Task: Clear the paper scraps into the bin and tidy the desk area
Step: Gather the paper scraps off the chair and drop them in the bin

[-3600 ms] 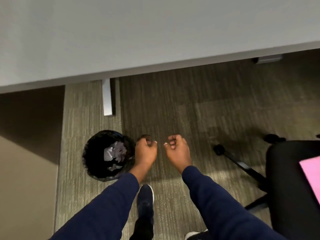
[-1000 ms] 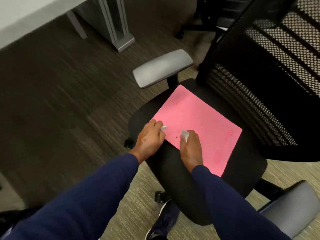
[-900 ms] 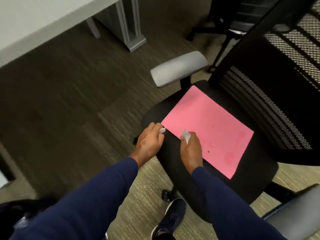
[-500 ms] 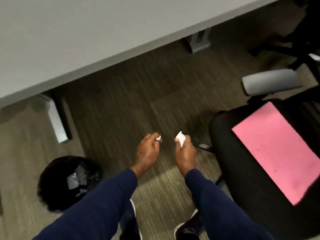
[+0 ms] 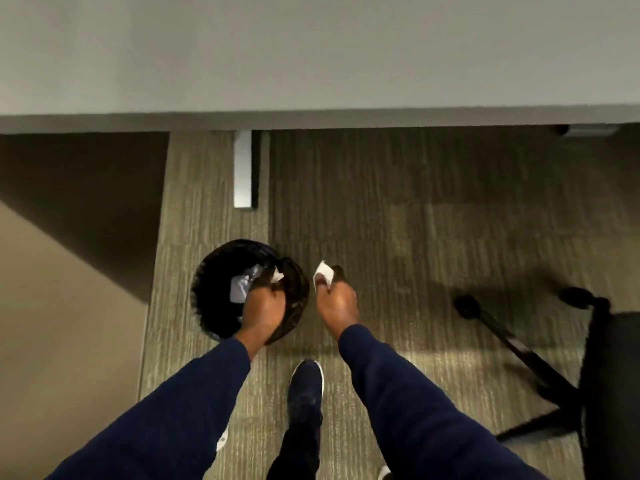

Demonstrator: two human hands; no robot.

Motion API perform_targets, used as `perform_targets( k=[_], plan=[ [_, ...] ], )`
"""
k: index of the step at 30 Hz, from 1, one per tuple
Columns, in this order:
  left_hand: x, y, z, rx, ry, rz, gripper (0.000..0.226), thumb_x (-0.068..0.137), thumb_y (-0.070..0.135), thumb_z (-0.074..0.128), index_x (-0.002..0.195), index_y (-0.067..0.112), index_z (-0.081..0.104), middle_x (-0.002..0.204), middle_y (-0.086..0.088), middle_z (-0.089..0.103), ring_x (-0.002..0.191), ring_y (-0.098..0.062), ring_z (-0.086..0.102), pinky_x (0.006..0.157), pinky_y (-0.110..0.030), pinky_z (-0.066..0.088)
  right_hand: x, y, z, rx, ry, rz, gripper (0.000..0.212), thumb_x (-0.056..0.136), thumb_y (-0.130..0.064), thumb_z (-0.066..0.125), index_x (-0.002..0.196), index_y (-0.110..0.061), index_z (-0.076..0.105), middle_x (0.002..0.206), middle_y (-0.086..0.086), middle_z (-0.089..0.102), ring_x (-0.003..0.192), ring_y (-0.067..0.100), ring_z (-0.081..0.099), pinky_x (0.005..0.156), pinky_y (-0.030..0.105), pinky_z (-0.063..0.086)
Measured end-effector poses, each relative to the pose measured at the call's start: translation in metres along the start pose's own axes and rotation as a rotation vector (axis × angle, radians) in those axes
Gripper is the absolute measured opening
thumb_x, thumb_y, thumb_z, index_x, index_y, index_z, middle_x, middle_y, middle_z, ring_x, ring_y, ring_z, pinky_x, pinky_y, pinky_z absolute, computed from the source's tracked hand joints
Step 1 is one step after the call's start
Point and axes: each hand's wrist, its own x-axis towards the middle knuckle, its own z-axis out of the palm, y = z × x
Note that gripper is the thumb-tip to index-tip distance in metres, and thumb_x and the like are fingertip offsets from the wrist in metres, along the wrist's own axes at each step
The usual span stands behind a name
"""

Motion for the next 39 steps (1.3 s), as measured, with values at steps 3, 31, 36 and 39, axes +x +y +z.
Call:
perform_targets(
  k=[3,31,36,39],
  plan=[
    [0.019,-0.035,-0.022,-0.032,0.001,-0.129,0.028,0.096,0.016,0.052,0.122,0.017,0.060,0.107,-0.018,0.068,0.093,-0.038,0.067,0.076,-0.039,0.055,0.003,-0.014,0.041,0.015,-0.096,0.009,0.032,0.101,-0.030,0.052,0.130,-0.015,0.055,0.123,0.011,0.067,0.113,0.031,0.064,0.085,0.025,0.046],
    [0.019,-0.031,-0.029,-0.199,-0.018,-0.202,0.028,0.098,0.021,0.057,0.122,0.011,0.066,0.118,-0.011,0.068,0.113,-0.032,0.062,0.095,-0.035,0.048,0.010,-0.008,0.053,-0.104,-0.218,-0.179,0.055,0.091,-0.054,0.055,0.138,-0.028,0.050,0.134,0.001,0.061,0.120,0.023,0.060,0.099,0.038,0.050],
    [-0.010,0.023,0.010,-0.164,-0.078,-0.146,0.014,0.094,0.021,0.058,0.094,0.012,0.069,0.098,-0.010,0.072,0.098,-0.031,0.066,0.089,-0.041,0.052,0.000,0.013,-0.017,-0.136,-0.092,-0.124,0.067,0.091,-0.063,0.053,0.136,-0.013,0.052,0.124,0.011,0.063,0.114,0.027,0.061,0.095,0.040,0.051],
    [-0.037,0.070,0.039,-0.146,-0.102,-0.099,0.009,0.092,0.024,0.060,0.098,0.020,0.066,0.094,-0.006,0.072,0.091,-0.030,0.068,0.074,-0.035,0.050,-0.009,0.027,-0.071,-0.097,-0.013,-0.127,0.071,0.089,-0.066,0.054,0.141,-0.018,0.048,0.127,0.006,0.056,0.113,0.021,0.059,0.099,0.040,0.051]
  ],
)
